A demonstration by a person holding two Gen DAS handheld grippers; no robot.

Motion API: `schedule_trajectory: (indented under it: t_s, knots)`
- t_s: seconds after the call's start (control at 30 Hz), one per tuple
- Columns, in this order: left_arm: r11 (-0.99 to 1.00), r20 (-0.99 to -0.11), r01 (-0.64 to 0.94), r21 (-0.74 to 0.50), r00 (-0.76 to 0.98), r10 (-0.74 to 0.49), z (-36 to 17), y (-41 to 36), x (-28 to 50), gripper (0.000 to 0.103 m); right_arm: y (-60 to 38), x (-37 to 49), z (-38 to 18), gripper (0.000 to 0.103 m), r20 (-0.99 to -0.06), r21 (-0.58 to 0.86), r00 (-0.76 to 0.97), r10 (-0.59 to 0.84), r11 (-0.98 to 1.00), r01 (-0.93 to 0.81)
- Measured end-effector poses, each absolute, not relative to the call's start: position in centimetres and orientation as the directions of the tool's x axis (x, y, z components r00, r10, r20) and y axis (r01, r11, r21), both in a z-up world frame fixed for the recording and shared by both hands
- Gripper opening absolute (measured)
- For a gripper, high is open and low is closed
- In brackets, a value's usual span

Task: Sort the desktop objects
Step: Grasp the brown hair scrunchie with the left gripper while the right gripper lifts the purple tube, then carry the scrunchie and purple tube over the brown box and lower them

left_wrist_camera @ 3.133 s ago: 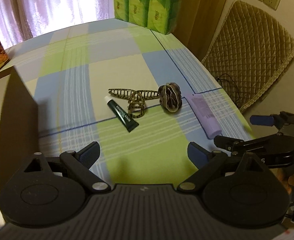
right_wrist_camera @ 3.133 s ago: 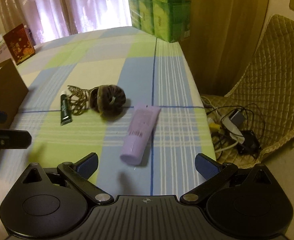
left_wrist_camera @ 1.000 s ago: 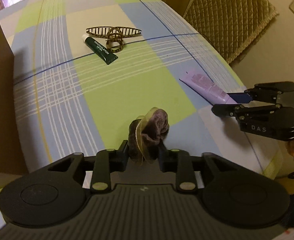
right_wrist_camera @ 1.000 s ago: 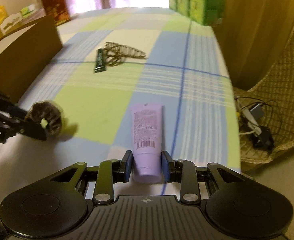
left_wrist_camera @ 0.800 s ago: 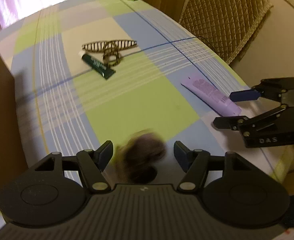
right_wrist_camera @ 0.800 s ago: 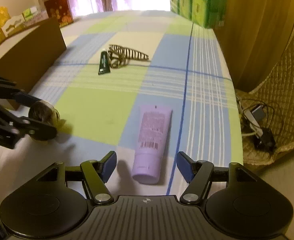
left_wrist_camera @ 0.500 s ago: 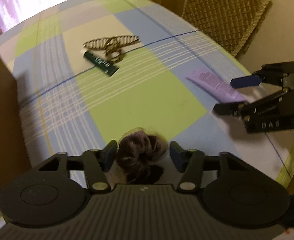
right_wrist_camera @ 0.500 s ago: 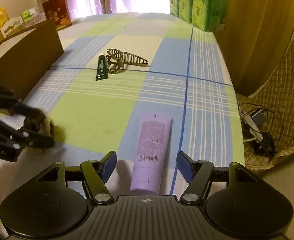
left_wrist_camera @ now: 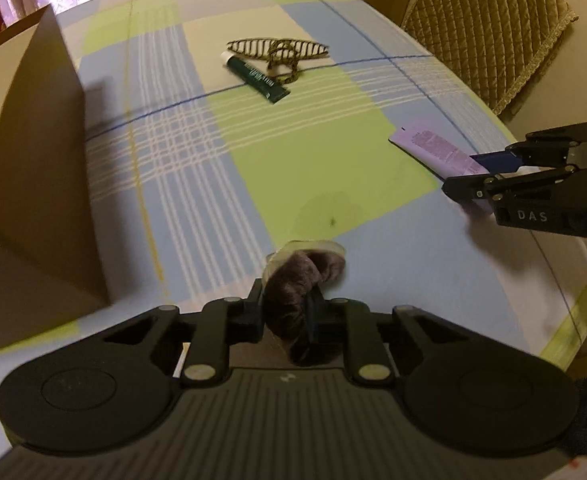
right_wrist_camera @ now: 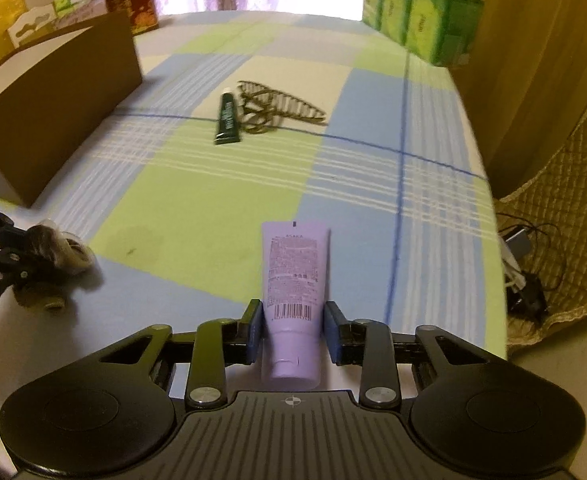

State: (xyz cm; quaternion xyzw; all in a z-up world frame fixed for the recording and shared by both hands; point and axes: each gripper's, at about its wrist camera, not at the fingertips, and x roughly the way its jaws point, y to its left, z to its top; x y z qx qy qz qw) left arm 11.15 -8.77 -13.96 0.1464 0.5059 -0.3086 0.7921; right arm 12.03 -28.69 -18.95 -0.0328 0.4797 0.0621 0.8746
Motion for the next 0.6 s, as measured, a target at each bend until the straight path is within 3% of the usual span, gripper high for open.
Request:
schedule_trajectory:
  t_s: [0.37, 0.6]
  knots:
    - [0.792, -0.869, 0.598, -0.126, 0.319, -0.379, -11.5, -4.5, 9.5, 0.013, -24.9, 10.0, -16.9, 0.029, -0.836, 0.131, 0.507, 0.212, 0.973, -0.191]
    - [0.800, -0.838, 0.583, -0.144, 0.358, -0.412, -8.9, -1.7, 9.1, 0.013, -21.5, 10.1, -14.1, 0.029, -0.798, 0.139, 0.542, 0.263, 0.956, -0.260]
